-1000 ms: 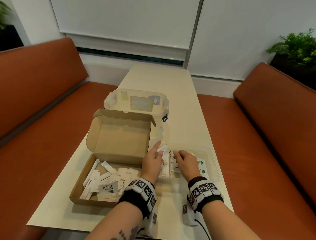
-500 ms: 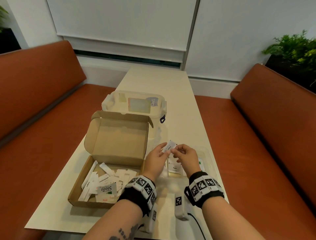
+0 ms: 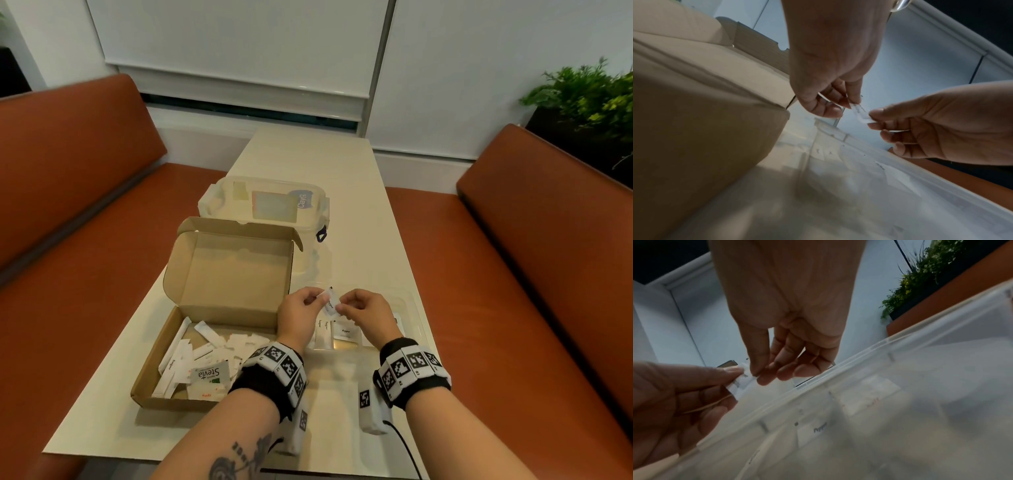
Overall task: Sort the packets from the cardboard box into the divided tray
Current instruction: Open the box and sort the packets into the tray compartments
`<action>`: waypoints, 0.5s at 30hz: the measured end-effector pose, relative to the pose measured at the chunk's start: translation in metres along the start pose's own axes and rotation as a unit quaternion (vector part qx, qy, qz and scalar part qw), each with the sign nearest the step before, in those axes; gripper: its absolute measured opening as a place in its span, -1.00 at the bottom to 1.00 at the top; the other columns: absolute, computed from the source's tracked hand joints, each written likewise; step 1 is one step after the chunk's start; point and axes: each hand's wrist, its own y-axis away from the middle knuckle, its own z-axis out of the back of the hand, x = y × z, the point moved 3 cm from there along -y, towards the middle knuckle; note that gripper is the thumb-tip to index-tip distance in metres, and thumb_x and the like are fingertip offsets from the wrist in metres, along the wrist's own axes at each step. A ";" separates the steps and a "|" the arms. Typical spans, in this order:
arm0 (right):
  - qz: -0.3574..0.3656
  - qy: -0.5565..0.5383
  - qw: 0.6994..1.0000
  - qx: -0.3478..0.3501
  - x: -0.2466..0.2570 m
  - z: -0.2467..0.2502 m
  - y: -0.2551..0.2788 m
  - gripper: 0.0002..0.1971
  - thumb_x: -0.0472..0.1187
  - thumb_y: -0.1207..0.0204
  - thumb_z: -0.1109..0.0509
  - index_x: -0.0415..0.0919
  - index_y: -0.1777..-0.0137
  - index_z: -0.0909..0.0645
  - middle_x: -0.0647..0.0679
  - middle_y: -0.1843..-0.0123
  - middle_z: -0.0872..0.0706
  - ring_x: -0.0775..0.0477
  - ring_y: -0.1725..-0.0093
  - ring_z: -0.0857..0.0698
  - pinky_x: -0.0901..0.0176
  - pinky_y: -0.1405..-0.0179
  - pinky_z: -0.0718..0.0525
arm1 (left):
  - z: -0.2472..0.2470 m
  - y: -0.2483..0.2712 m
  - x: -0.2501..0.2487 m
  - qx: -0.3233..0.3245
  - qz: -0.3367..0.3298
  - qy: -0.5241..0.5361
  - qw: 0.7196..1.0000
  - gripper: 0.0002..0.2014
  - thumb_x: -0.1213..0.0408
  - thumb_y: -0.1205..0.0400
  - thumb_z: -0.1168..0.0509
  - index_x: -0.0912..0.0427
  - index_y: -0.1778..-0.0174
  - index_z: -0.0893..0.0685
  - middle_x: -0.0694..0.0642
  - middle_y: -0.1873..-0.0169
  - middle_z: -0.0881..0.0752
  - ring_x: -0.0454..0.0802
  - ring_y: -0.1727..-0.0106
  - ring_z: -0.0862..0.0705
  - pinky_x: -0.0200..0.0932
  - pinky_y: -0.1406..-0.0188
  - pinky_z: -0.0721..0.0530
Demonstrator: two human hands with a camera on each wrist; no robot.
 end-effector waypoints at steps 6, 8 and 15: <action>0.001 0.039 0.999 -0.033 0.000 0.014 -0.006 -0.97 -0.31 -0.45 -0.49 -0.21 0.15 -0.75 -0.03 0.26 -0.78 0.11 0.26 -0.69 0.46 0.26 -0.58 | 0.003 0.001 -0.003 -0.003 0.020 0.024 1.000 -0.93 0.26 -0.56 -0.43 0.08 0.07 -0.75 -0.03 0.17 -0.77 -0.09 0.04 -0.72 -0.09 -0.06 -0.71; -0.013 0.147 0.989 -0.011 -0.004 0.018 -0.009 -0.94 -0.31 -0.45 -0.48 -0.22 0.12 -0.78 -0.07 0.17 -0.80 0.05 0.17 -0.70 0.30 0.10 -0.62 | 0.004 0.001 -0.004 -0.002 0.023 0.030 0.999 -0.85 0.25 -0.57 -0.42 0.12 -0.03 -0.75 0.00 0.09 -0.77 -0.06 -0.05 -0.72 -0.02 -0.15 -0.70; -0.026 0.331 0.942 0.050 -0.023 -0.001 -0.004 -0.84 -0.29 -0.53 -0.35 -0.18 0.06 -0.77 -0.06 0.03 -0.79 -0.01 0.03 -0.72 0.21 -0.07 -0.64 | 0.004 0.003 -0.007 -0.003 0.027 0.031 0.999 -0.79 0.27 -0.58 -0.41 0.19 -0.11 -0.74 0.01 0.05 -0.76 -0.05 -0.08 -0.71 0.06 -0.23 -0.67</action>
